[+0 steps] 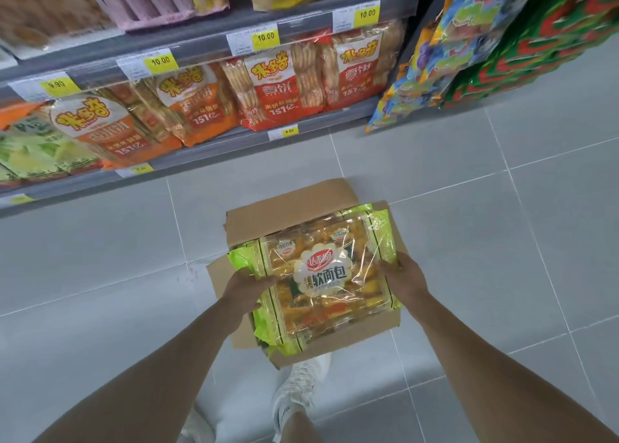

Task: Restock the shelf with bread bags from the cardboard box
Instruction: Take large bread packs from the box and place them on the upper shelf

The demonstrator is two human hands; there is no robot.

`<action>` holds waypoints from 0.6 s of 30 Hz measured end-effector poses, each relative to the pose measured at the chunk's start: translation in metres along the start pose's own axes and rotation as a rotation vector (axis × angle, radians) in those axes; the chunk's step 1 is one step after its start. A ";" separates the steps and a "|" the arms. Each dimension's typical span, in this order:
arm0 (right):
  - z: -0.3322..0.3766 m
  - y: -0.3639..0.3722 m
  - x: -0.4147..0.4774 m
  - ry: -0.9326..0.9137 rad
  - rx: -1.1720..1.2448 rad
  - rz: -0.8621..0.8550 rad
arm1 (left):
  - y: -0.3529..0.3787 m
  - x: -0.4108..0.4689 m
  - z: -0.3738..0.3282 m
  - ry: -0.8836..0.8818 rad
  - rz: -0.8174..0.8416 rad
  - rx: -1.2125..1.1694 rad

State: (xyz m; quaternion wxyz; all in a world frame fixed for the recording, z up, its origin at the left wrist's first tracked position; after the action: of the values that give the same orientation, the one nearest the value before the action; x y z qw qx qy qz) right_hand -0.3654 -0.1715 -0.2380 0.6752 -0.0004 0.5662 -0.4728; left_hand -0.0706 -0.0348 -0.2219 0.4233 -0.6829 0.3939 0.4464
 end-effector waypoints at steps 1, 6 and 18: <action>0.001 -0.002 -0.004 -0.011 -0.003 -0.013 | 0.001 0.000 0.001 -0.004 0.000 -0.005; 0.011 -0.013 -0.037 -0.030 -0.006 -0.059 | -0.007 -0.017 0.000 0.032 -0.006 0.015; 0.086 -0.061 -0.168 -0.117 0.105 -0.191 | -0.084 -0.153 -0.052 0.251 0.073 -0.050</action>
State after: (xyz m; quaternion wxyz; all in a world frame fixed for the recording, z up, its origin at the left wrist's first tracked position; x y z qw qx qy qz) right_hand -0.3243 -0.1438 -0.0459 0.6579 -0.0464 0.4977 -0.5634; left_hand -0.0237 -0.0306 -0.0461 0.3372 -0.7289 0.4570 0.3823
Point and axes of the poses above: each hand's wrist, its own x-axis towards the middle knuckle, its own y-axis out of the palm, z = x × y, the point moved 2 cm from there along x, towards the middle knuckle, and after that the axes turned 1 degree about x, right-handed, at the moved point
